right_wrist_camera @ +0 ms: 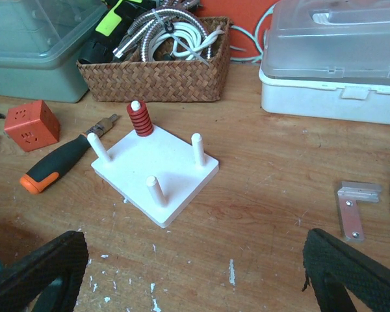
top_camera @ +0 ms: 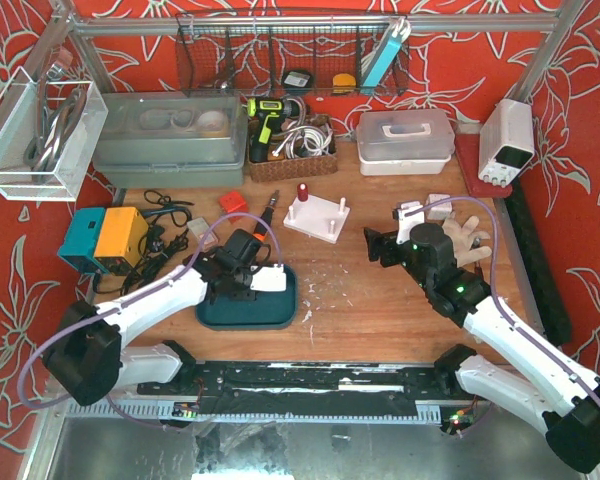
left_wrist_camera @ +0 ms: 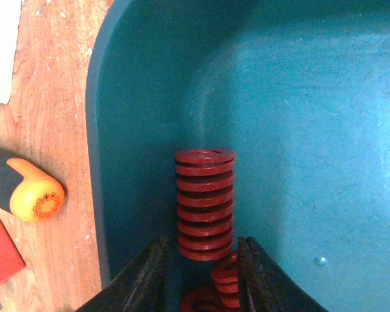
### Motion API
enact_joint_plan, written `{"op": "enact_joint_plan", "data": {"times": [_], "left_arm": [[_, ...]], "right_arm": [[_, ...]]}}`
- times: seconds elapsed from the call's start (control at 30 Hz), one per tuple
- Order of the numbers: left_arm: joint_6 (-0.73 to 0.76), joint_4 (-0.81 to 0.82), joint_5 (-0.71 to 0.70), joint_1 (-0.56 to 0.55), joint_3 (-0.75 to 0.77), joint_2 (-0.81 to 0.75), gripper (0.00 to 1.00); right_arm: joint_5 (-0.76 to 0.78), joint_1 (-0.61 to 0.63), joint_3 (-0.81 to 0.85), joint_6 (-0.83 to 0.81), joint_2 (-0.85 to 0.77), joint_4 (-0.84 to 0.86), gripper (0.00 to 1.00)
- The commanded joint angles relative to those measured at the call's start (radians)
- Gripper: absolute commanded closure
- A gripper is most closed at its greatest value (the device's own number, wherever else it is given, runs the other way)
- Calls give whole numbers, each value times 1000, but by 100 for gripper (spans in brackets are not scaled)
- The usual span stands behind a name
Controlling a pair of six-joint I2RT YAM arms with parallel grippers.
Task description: Install the large spring
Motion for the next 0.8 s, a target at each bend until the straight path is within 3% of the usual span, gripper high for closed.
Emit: {"op": "enact_joint_plan", "data": {"times": [0.0, 0.37, 0.77], "left_arm": [[23, 65, -27, -10, -20, 18, 66], [25, 107, -41, -43, -34, 85, 53], [10, 96, -60, -52, -33, 163, 50]], "right_arm": [[31, -1, -11, 6, -1, 17, 9], [33, 0, -17, 5, -3, 20, 8], [25, -1, -20, 7, -5, 23, 8]]}}
